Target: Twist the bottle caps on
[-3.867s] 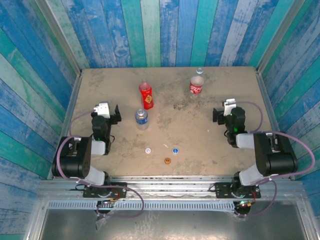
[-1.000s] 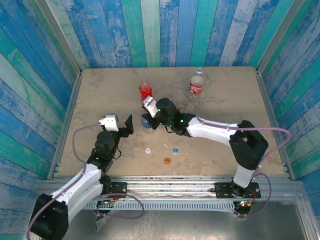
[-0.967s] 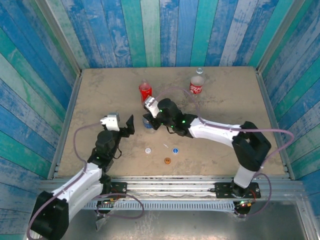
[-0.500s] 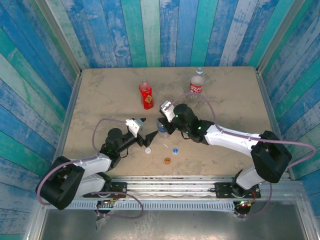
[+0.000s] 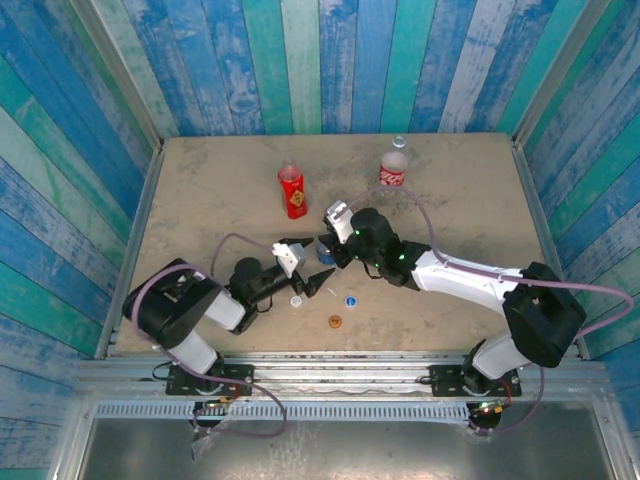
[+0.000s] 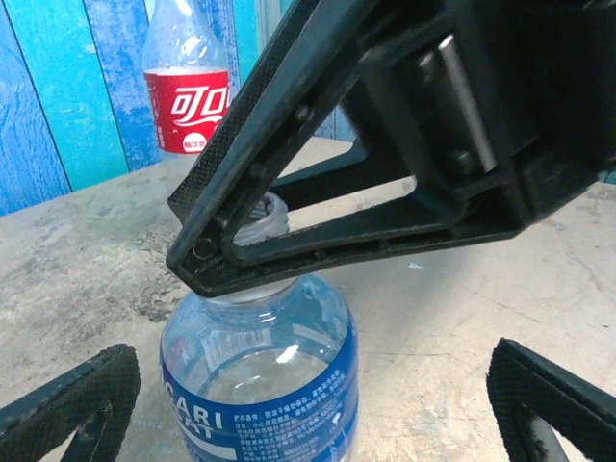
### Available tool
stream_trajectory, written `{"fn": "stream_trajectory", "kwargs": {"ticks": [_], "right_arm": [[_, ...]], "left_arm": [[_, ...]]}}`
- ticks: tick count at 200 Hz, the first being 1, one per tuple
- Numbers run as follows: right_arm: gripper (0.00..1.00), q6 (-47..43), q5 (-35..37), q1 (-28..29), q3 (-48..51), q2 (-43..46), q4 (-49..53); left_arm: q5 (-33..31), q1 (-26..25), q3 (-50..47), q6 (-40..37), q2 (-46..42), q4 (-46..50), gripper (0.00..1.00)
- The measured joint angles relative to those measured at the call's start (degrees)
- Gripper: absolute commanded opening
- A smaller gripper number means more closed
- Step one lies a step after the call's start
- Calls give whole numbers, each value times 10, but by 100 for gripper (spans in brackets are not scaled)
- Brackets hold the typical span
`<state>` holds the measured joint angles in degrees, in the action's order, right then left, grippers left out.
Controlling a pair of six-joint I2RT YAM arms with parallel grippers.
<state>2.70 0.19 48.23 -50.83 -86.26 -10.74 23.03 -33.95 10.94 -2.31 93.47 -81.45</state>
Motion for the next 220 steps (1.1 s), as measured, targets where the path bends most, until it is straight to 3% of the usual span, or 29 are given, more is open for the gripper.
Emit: {"fn": "stream_trajectory", "kwargs": {"ticks": [58, 104, 138, 181, 204, 220], "right_arm": [[24, 5, -2, 0, 2, 0, -4], [24, 8, -4, 0, 2, 0, -5], [24, 8, -4, 0, 2, -1, -5], [25, 10, -4, -1, 2, -1, -5], [29, 10, -4, -2, 2, -1, -4], [41, 11, -6, -3, 2, 1, -3]], "left_arm": [[-9, -2, 42, 17, 115, -85, 89], [-13, -3, 58, 15, 139, -88, 72], [-15, -3, 66, 16, 146, -89, 70], [-15, -2, 68, 17, 148, -89, 53], [-14, -2, 70, 17, 151, -90, 52], [-12, -2, 70, 17, 151, -90, 52]]}}
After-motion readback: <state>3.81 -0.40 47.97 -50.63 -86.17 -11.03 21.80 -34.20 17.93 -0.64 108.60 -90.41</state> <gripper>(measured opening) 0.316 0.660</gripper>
